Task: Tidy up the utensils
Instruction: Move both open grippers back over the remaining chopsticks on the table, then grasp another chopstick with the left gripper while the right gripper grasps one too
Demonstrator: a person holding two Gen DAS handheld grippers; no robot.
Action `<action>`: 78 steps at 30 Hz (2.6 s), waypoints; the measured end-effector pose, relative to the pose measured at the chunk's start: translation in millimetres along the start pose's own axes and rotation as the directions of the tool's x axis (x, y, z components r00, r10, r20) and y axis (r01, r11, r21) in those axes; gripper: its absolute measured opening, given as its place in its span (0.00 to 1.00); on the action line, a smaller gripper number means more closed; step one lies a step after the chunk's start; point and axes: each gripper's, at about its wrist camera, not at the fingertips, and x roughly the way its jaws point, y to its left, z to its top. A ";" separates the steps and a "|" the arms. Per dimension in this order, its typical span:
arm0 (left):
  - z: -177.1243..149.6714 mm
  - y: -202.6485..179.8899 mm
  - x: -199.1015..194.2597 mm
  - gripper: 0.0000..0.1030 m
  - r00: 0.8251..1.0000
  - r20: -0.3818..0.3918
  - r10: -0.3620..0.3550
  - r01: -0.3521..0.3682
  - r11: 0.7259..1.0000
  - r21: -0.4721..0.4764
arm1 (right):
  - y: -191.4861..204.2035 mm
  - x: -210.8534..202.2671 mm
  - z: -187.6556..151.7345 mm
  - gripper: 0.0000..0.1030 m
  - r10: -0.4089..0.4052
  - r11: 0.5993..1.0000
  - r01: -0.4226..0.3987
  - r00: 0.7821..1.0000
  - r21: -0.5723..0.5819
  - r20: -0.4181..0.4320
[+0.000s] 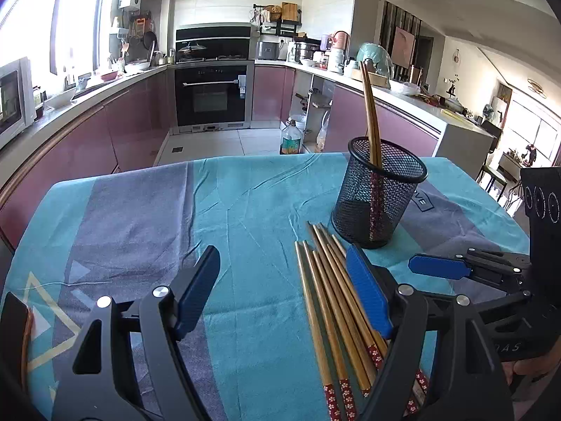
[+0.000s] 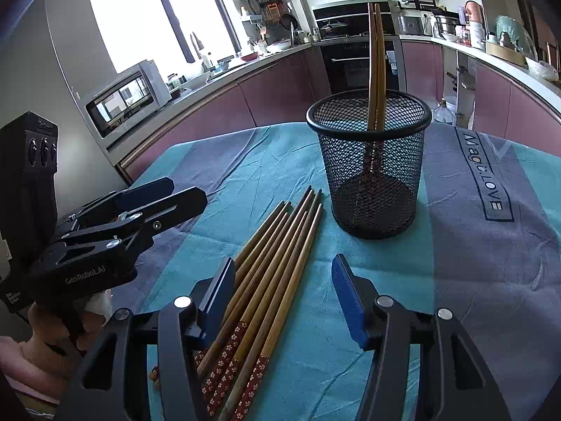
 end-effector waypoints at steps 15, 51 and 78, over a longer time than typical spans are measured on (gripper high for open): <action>-26.4 -2.7 23.3 0.67 0.994 -0.111 -0.011 0.013 1.000 0.017 | -1.0 16.1 -7.2 0.43 -0.027 1.000 0.027 0.998 0.001 -0.053; -39.0 -17.9 56.9 0.39 0.969 -0.244 -0.026 0.047 0.996 0.081 | 4.6 32.1 -10.3 0.21 -0.091 0.996 0.089 0.991 -0.028 -0.099; -29.0 -18.8 70.7 0.10 0.967 -0.250 -0.055 0.066 0.997 0.039 | -5.5 45.5 5.5 0.05 -0.115 0.993 0.116 0.988 -0.003 -0.101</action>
